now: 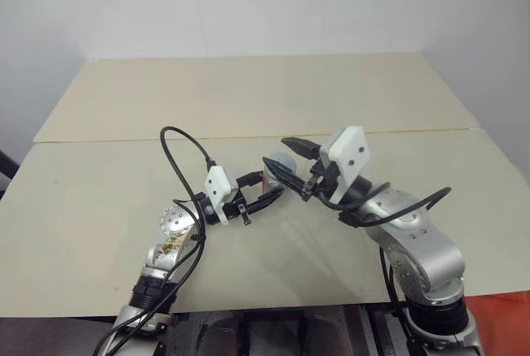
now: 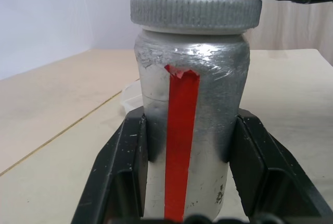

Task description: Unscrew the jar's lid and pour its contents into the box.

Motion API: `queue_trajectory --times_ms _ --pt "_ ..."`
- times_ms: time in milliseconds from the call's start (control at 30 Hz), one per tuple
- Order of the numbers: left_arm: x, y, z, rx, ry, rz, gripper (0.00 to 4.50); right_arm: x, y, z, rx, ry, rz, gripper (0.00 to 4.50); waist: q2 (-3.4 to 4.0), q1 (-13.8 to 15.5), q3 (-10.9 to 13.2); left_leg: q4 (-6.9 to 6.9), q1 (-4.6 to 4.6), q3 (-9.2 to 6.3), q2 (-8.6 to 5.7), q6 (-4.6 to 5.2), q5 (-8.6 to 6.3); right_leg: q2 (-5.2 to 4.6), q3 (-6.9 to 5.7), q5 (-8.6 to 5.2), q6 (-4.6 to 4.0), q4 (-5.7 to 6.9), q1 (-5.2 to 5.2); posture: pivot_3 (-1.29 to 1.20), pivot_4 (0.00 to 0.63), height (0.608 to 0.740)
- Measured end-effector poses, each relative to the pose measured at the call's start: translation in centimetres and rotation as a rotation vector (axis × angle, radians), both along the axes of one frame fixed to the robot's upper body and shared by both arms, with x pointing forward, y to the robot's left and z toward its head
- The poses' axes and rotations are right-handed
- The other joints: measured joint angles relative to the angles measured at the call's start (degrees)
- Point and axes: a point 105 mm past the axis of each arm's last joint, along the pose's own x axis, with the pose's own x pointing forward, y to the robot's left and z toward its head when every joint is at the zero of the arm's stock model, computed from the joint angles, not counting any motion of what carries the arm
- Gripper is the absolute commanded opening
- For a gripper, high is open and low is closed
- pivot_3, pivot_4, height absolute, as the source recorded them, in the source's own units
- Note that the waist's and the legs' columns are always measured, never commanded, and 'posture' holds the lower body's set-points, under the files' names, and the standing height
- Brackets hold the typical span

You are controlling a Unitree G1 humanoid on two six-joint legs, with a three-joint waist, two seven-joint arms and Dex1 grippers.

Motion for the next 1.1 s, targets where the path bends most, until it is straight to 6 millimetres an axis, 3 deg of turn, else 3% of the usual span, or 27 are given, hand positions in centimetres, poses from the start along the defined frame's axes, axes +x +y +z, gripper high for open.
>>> queue_trajectory --times_ms 100,133,267,567,900,1000,1100 --pt "0.1 0.0 0.0 -0.001 0.0 0.006 1.85 -0.4 -0.1 0.4 0.007 -0.01 -0.002 4.39 0.0 0.1 0.0 0.0 -0.01 0.0 0.01 0.0 0.0 0.0 0.0 0.0 0.0 0.0 -0.01 0.0 0.15 0.74" --pt "0.1 0.0 0.0 -0.001 0.0 0.008 1.85 -0.5 -0.1 0.7 0.008 -0.02 -0.01 4.45 0.0 0.1 0.0 0.0 0.0 0.0 0.01 0.0 0.0 0.0 0.0 0.0 0.0 0.0 -0.01 0.0 0.15 0.74" --pt "0.1 0.1 0.0 -0.003 0.0 0.012 1.85 -0.5 -0.6 0.5 -0.014 -0.03 -0.05 4.45 0.0 0.1 0.0 0.0 0.0 -0.01 0.0 0.0 0.0 0.0 0.0 0.0 0.0 0.0 0.0 0.0 0.15 0.74" --pt "0.1 0.0 0.1 -0.003 -0.001 0.008 1.85 0.1 -0.4 -2.3 -0.072 0.053 -0.077 4.45 0.0 0.0 0.0 0.0 0.0 0.0 0.0 0.0 0.0 0.0 0.0 0.0 0.0 0.0 -0.01 0.0 0.15 0.74" --pt "0.1 0.0 0.1 -0.001 -0.001 0.01 1.85 0.6 -0.2 -2.7 -0.051 0.07 -0.096 4.45 0.0 0.1 0.0 0.0 0.0 0.0 0.0 0.0 0.0 0.0 0.0 0.0 0.0 -0.01 0.0 0.0 0.15 0.74" --pt "0.1 0.0 0.1 -0.001 -0.001 0.01 1.85 0.6 -0.2 -2.6 -0.048 0.07 -0.097 3.87 0.0 0.0 0.0 0.0 0.0 0.0 0.0 0.0 0.0 0.0 0.0 0.0 0.0 0.0 -0.01 0.0 0.15 0.74" --pt "0.1 0.0 0.1 -0.003 -0.001 0.012 1.85 0.6 -0.1 -2.7 -0.05 0.072 -0.086 2.93 0.0 0.0 0.0 0.0 0.0 0.0 0.0 0.0 0.0 0.0 0.0 0.0 0.0 0.0 0.0 0.0 0.15 0.74"
